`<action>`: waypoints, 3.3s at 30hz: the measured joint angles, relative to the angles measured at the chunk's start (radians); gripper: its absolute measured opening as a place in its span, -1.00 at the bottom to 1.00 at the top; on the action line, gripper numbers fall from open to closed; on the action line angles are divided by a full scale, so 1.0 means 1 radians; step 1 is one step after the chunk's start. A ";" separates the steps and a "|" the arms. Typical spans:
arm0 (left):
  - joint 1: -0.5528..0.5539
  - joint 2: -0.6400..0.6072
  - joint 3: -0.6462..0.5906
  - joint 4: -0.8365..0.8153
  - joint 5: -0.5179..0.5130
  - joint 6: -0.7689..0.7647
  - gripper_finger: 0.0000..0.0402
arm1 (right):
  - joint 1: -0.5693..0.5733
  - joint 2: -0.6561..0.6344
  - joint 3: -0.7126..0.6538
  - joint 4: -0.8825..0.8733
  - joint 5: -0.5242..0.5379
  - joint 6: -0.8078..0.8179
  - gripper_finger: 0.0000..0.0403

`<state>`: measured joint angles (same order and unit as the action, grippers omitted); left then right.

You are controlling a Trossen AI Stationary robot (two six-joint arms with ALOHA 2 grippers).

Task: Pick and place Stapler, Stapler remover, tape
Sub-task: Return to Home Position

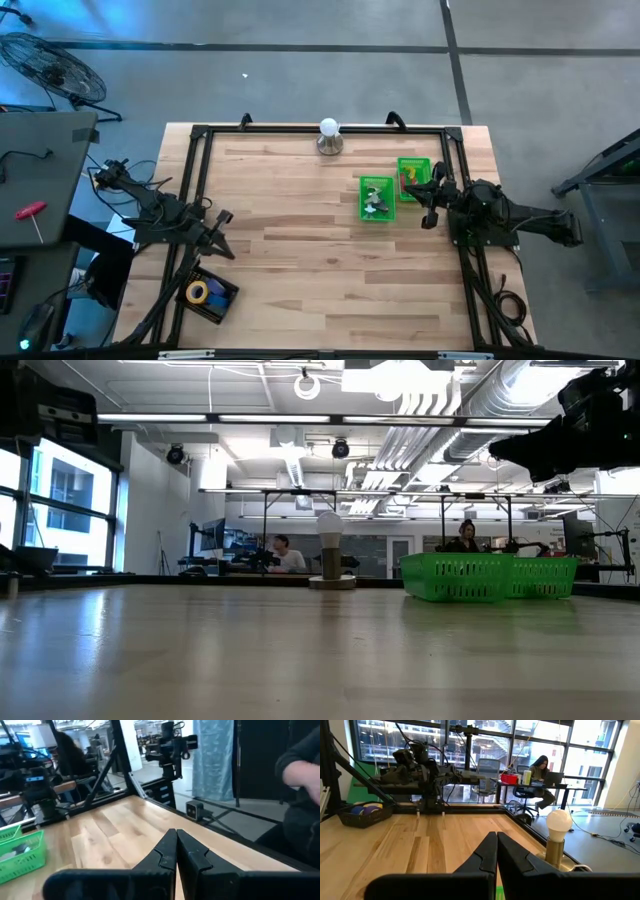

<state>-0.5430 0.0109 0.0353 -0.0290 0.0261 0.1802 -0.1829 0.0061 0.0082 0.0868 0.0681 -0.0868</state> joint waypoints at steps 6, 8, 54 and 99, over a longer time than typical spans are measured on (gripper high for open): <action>0.000 0.000 0.000 -0.004 -0.053 0.012 -1.00 | 0.000 0.000 0.000 0.000 0.000 0.000 -1.00; 0.000 0.000 0.001 -0.007 -0.090 -0.012 -1.00 | 0.000 0.000 0.000 0.000 0.000 0.000 -1.00; 0.756 -0.004 0.002 0.027 0.084 -0.238 -1.00 | 0.000 0.000 0.000 0.000 0.000 0.000 -0.99; 0.634 -0.004 0.002 0.025 0.034 -0.238 -1.00 | 0.000 0.000 0.000 0.000 0.000 0.000 -0.99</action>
<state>0.0914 0.0071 0.0372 -0.0036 0.0601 -0.0578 -0.1829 0.0063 0.0082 0.0864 0.0679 -0.0865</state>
